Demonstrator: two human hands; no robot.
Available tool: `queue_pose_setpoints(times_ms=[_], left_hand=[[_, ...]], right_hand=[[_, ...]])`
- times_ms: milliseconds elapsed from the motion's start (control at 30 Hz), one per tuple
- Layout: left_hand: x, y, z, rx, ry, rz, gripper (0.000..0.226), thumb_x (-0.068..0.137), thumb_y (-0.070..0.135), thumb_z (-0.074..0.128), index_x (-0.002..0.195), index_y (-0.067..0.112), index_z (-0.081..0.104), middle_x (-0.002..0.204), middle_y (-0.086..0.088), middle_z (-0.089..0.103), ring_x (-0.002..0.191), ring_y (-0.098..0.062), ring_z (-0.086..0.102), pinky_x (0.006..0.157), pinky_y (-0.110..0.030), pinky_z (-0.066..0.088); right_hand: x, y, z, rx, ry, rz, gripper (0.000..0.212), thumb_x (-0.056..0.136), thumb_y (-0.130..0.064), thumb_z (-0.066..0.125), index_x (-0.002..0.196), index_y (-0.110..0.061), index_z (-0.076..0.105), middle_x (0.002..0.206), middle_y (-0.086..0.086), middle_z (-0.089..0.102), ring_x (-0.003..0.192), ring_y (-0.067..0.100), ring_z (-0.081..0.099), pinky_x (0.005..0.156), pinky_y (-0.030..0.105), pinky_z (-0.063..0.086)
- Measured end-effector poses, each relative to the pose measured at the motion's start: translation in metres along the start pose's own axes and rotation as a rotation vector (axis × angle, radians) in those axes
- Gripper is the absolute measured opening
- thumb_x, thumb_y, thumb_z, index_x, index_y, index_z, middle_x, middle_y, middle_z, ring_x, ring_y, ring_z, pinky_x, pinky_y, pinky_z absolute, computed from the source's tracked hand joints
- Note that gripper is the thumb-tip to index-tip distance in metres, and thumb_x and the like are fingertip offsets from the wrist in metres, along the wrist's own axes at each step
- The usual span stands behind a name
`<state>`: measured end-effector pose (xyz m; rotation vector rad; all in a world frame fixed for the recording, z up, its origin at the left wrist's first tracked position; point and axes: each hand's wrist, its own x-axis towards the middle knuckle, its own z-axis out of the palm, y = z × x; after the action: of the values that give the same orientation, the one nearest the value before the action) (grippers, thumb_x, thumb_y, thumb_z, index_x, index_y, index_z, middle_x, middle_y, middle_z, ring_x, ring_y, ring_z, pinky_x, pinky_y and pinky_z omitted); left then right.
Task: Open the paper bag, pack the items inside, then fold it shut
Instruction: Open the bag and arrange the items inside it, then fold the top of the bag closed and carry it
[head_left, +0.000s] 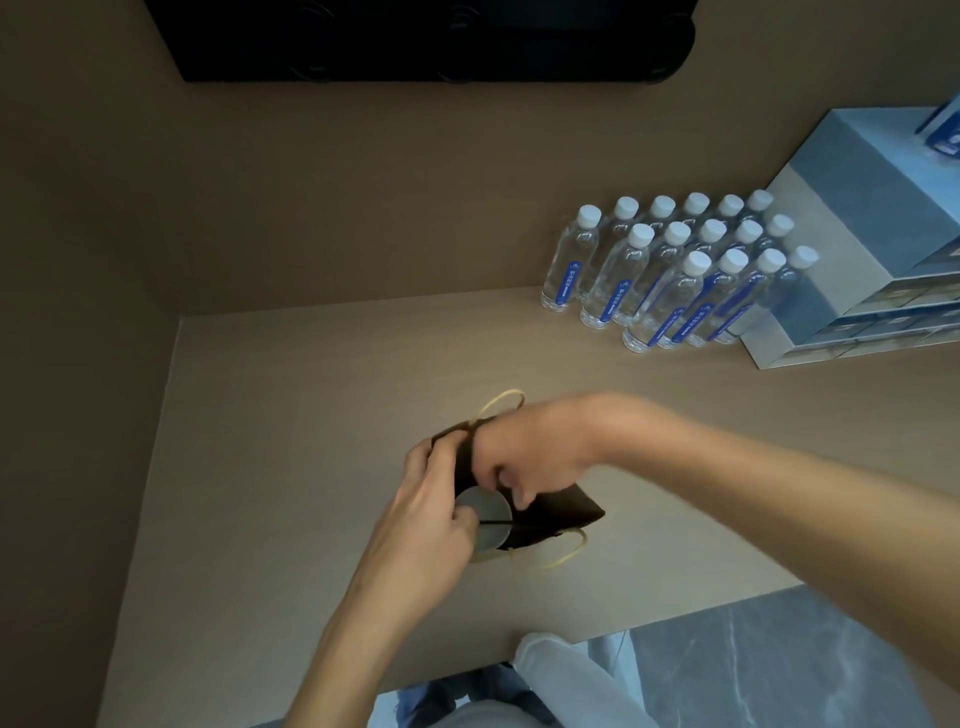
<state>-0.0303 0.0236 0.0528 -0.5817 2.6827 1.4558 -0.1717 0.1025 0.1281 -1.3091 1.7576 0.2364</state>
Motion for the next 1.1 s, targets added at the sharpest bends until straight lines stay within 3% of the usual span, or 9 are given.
queue_pose_setpoints(times_ms=[100,233,367,467,567,700,867,1000,1100], left_hand=[[-0.002,-0.003,-0.004,0.005,0.020,0.013,0.057,0.089,0.020,0.045,0.136,0.046,0.027,0.147,0.012,0.030,0.119,-0.015,0.049,0.095,-0.034,0.043],[-0.011,-0.003,-0.013,-0.058,0.034,0.043,0.051,0.093,0.057,0.037,0.137,0.065,0.013,0.151,0.016,0.030,0.119,-0.004,0.045,0.088,-0.020,0.033],[-0.021,-0.011,-0.025,-0.223,0.081,-0.043,0.055,0.090,0.061,0.039,0.136,0.069,0.009,0.150,0.018,0.035,0.095,-0.027,0.066,0.084,-0.049,0.054],[-0.026,-0.031,-0.024,-0.233,0.077,-0.073,0.090,0.089,0.001,0.048,0.136,0.068,0.009,0.147,0.022,0.034,0.063,-0.017,0.063,0.063,-0.037,0.054],[-0.029,-0.041,-0.017,-0.173,-0.029,-0.111,0.115,0.078,-0.014,0.055,0.131,0.073,0.003,0.151,0.022,0.026,0.074,-0.018,0.062,0.065,-0.024,0.052],[-0.023,-0.043,0.002,-0.143,-0.120,-0.107,0.117,0.077,0.015,0.076,0.130,0.073,-0.011,0.149,0.025,0.020,0.095,-0.004,0.055,0.079,-0.023,0.053],[-0.001,-0.043,0.015,-0.221,-0.082,-0.161,0.119,0.057,0.051,0.086,0.138,0.065,0.000,0.152,0.009,0.019,0.137,-0.017,0.027,0.111,-0.050,0.031],[0.013,-0.052,0.018,-0.265,-0.005,-0.132,0.081,0.057,0.059,0.082,0.108,0.084,0.024,0.131,0.025,0.036,0.120,-0.001,0.038,0.097,-0.027,0.036],[0.021,-0.057,0.021,-0.265,0.025,-0.125,0.061,0.065,0.053,0.080,0.114,0.065,0.045,0.125,0.017,0.052,0.117,-0.004,0.048,0.092,-0.027,0.042]], right_hand=[[-0.065,0.027,-0.002,0.664,0.342,-0.134,0.021,0.094,0.006,0.046,0.103,0.001,0.065,0.082,0.002,0.071,0.065,0.014,0.068,0.059,0.022,0.054],[-0.094,0.078,0.064,1.013,0.867,-0.062,0.028,0.087,0.008,0.060,0.102,-0.015,0.065,0.095,0.014,0.071,0.055,0.021,0.060,0.051,0.039,0.049],[-0.053,0.094,0.137,1.019,0.658,0.113,0.081,0.079,0.006,0.068,0.140,-0.037,0.036,0.134,-0.005,0.048,0.059,0.018,0.058,0.060,0.036,0.053],[-0.031,0.095,0.163,1.071,0.618,0.078,0.102,0.074,-0.011,0.077,0.142,-0.057,0.016,0.143,-0.023,0.031,0.063,0.013,0.060,0.066,0.026,0.054],[-0.022,0.095,0.176,1.088,0.641,0.056,0.106,0.070,-0.022,0.081,0.139,-0.063,0.011,0.145,-0.031,0.026,0.065,0.014,0.063,0.068,0.024,0.053],[-0.011,0.093,0.170,1.079,0.629,-0.013,0.110,0.069,-0.026,0.083,0.140,-0.062,0.007,0.147,-0.041,0.014,0.065,0.015,0.063,0.067,0.028,0.056],[0.005,0.099,0.150,1.086,0.652,-0.099,0.109,0.067,-0.031,0.085,0.142,-0.058,0.011,0.149,-0.036,0.016,0.111,0.046,0.052,0.089,0.049,0.051],[0.018,0.108,0.149,1.188,0.714,-0.128,0.086,0.065,-0.034,0.086,0.134,-0.047,0.038,0.139,-0.026,0.043,0.100,0.048,0.057,0.082,0.054,0.051],[0.026,0.111,0.144,1.230,0.740,-0.155,0.086,0.064,-0.030,0.087,0.133,-0.047,0.039,0.134,-0.023,0.045,0.077,0.033,0.057,0.061,0.042,0.055]])
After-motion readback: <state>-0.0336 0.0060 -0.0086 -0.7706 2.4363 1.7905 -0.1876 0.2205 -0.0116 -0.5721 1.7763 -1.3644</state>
